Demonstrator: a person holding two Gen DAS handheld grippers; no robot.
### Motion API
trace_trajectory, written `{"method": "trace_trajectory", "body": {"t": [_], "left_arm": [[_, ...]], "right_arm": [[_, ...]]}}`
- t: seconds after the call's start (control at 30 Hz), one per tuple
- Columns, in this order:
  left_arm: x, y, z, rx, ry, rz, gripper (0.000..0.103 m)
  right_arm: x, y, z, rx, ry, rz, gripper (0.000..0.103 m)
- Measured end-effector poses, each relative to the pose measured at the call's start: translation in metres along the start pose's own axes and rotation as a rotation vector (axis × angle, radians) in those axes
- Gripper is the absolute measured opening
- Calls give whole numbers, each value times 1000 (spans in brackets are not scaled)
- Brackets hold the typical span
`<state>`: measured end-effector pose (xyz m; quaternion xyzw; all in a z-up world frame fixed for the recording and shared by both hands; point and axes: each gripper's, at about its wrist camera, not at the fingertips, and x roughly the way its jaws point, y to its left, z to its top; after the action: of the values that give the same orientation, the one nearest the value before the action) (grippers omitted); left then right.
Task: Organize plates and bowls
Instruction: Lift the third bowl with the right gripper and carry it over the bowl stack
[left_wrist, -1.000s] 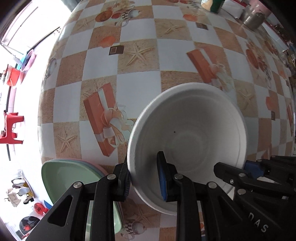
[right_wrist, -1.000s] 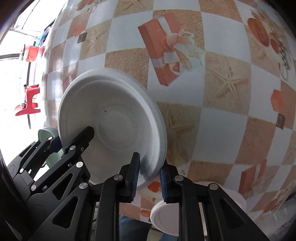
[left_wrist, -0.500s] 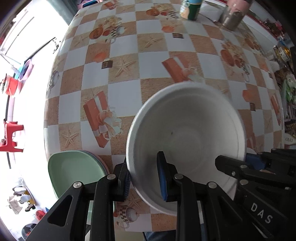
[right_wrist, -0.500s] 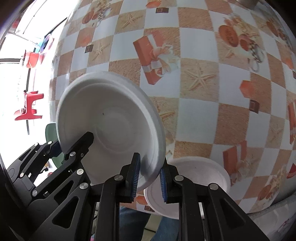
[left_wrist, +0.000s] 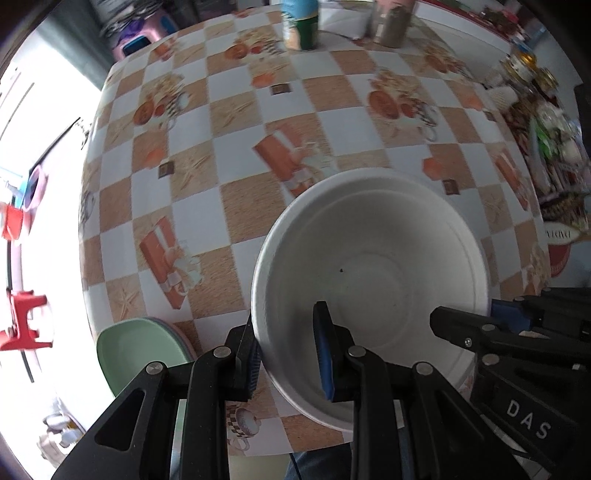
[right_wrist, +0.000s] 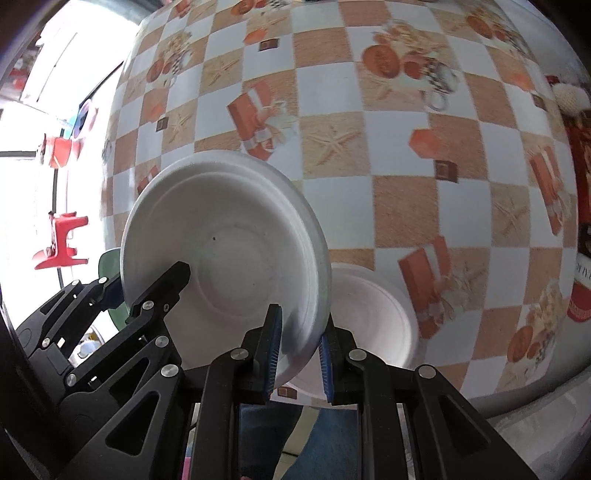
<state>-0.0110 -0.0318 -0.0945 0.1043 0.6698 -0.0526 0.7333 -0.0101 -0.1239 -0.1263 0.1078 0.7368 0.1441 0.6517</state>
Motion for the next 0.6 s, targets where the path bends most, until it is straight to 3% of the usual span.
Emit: {"method": "trace_trajectory", "body": {"t": [0.43,0.6], "left_arm": [[10,-51,-10,172,13,-45,29],[24,-69,-20,222,57,-72,31]], "right_arm": [[-2,-48,-37,156,-14,4,22],[6,-63,-48,195,-2,-9,22]]}}
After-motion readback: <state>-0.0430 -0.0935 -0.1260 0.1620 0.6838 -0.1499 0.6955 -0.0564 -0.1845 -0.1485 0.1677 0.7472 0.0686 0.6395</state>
